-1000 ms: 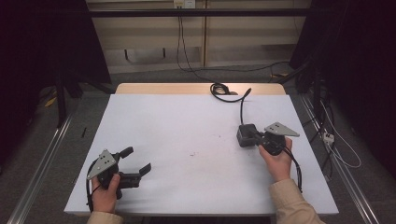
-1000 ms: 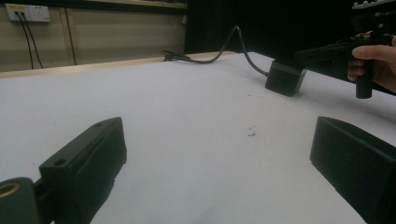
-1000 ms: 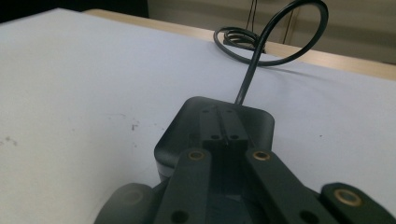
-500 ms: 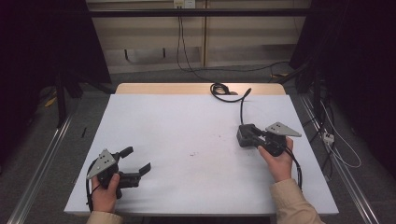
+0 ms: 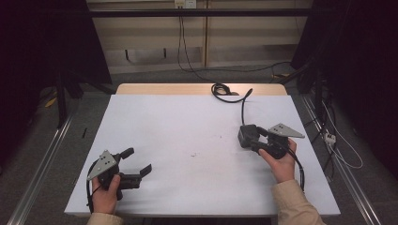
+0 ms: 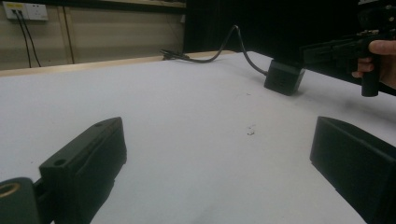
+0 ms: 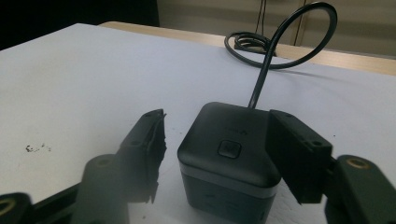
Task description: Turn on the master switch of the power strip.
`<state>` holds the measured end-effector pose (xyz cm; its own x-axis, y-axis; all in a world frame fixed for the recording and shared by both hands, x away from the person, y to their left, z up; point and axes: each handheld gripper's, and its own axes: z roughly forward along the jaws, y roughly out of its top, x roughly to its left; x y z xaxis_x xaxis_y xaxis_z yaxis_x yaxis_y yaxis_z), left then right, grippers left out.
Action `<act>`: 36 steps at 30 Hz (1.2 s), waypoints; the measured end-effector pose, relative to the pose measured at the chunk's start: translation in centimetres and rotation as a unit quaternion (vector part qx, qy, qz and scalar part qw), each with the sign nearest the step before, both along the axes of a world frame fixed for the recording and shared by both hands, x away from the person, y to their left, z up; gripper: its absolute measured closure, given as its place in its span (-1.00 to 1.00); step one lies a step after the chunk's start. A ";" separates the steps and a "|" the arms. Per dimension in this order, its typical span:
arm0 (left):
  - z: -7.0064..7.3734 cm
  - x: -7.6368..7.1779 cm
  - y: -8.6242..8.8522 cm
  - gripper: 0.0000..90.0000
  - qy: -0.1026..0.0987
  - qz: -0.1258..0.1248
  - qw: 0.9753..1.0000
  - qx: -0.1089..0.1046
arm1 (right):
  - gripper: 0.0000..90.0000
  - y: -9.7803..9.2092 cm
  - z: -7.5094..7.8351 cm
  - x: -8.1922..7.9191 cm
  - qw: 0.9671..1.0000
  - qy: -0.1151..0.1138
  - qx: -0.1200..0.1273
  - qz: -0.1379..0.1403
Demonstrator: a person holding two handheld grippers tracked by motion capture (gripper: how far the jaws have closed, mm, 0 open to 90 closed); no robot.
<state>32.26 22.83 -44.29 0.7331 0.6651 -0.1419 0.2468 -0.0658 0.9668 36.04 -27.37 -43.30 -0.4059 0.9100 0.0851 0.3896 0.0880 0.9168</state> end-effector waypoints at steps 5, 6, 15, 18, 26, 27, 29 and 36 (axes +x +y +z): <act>0.0 0.0 0.1 -0.92 0.000 0.000 1.000 0.000 | -0.37 0.0 -0.1 0.1 1.000 0.000 0.003 -0.001; 0.0 0.0 0.1 -0.92 -0.001 -0.001 1.000 0.002 | -0.40 0.0 -0.1 0.1 1.000 0.000 0.003 0.000; 0.0 0.0 -0.1 -0.92 0.001 -0.001 1.000 -0.002 | -0.57 0.1 0.0 -0.6 1.000 0.000 0.013 0.010; 0.1 0.0 0.1 -0.92 -0.001 -0.001 1.000 -0.004 | -0.63 0.2 -0.2 -1.0 1.000 -0.001 0.011 0.014; 0.1 0.0 0.1 -0.92 -0.001 0.001 1.000 -0.007 | -0.68 0.1 0.1 -1.9 1.000 -0.006 0.014 0.020; 0.1 0.0 0.1 -0.92 -0.001 0.001 1.000 -0.007 | -0.68 0.1 0.1 -2.0 1.000 -0.007 0.013 0.021; 0.1 0.0 0.0 -0.92 0.001 -0.001 1.000 -0.005 | -0.69 0.1 0.1 -2.2 1.000 -0.008 0.013 0.023; 0.1 0.1 -0.1 -0.92 0.001 -0.002 1.000 -0.006 | -0.72 0.2 -0.1 -2.9 0.999 -0.008 0.005 0.032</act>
<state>32.35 22.75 -44.20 0.7356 0.6603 -0.1515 0.2486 -0.0550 0.9671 33.12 -27.18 -43.40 -0.4645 0.8813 0.0874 0.3695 0.1032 0.9235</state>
